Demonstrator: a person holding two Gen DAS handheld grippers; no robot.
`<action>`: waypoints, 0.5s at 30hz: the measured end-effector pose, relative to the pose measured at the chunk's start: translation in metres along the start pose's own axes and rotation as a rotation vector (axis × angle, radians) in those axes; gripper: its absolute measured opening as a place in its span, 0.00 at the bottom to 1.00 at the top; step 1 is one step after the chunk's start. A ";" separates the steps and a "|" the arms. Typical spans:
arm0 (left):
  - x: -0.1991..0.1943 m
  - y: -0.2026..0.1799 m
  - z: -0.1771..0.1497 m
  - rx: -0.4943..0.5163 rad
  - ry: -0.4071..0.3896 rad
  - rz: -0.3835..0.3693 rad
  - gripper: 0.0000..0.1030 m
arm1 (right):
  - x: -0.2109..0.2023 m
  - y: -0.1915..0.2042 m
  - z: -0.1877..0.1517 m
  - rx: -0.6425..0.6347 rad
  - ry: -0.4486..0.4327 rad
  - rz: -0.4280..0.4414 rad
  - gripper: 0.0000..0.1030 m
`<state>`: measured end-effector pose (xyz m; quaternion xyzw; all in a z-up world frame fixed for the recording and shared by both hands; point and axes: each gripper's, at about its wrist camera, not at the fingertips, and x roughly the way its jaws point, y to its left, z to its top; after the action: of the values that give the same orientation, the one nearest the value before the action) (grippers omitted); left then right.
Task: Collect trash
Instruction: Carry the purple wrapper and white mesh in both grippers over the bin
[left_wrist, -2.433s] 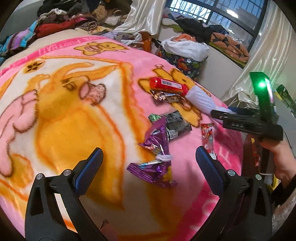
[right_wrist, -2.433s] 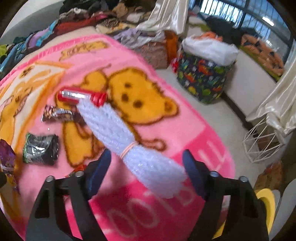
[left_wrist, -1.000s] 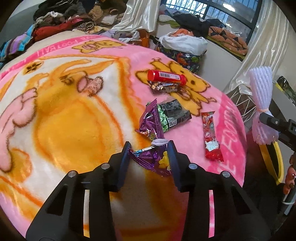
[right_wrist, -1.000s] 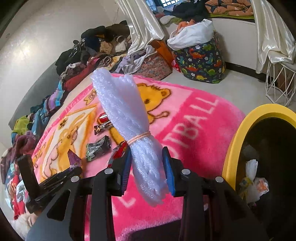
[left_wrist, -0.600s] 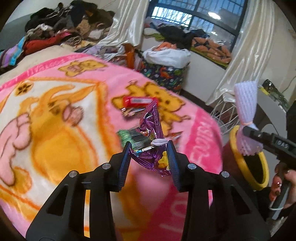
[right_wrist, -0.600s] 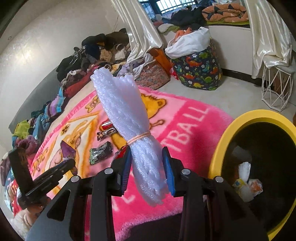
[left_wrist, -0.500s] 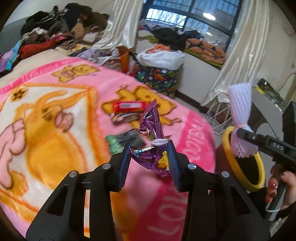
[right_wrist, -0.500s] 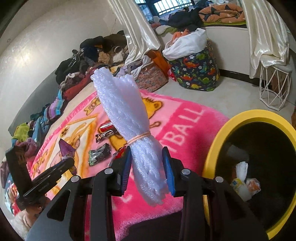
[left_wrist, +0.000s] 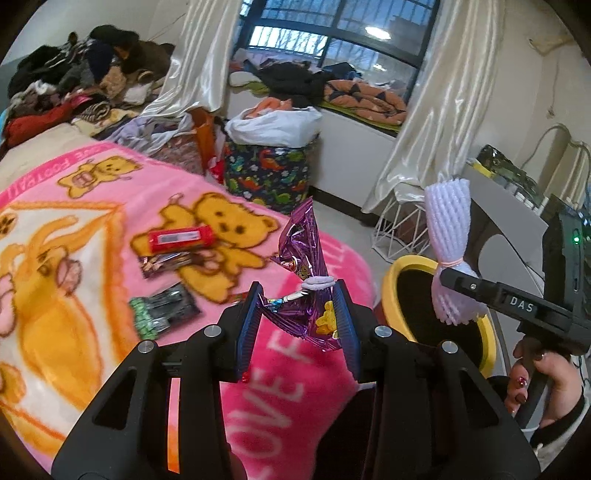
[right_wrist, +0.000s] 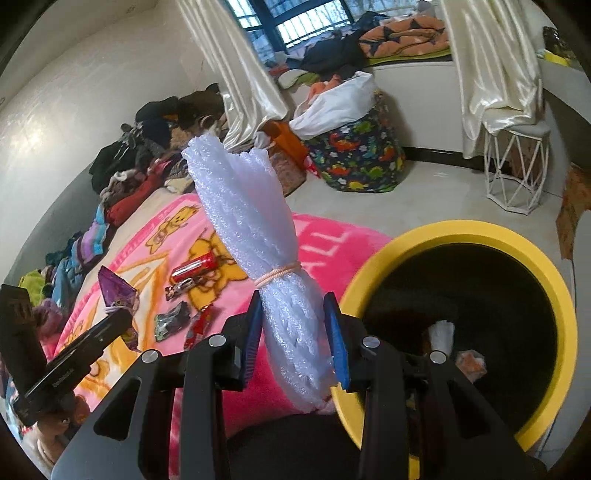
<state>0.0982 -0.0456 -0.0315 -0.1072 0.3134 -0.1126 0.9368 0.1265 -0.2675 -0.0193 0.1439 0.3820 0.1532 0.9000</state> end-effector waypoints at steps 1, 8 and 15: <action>0.000 -0.005 0.000 0.006 0.000 -0.008 0.31 | -0.002 -0.004 -0.001 0.009 -0.004 -0.003 0.31; 0.002 -0.026 0.000 0.038 -0.003 -0.041 0.31 | -0.017 -0.023 -0.002 0.041 -0.030 -0.031 0.31; 0.004 -0.044 -0.001 0.066 -0.002 -0.065 0.31 | -0.028 -0.034 -0.001 0.065 -0.058 -0.052 0.31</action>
<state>0.0946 -0.0886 -0.0223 -0.0863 0.3050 -0.1530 0.9360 0.1129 -0.3094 -0.0149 0.1677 0.3643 0.1132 0.9091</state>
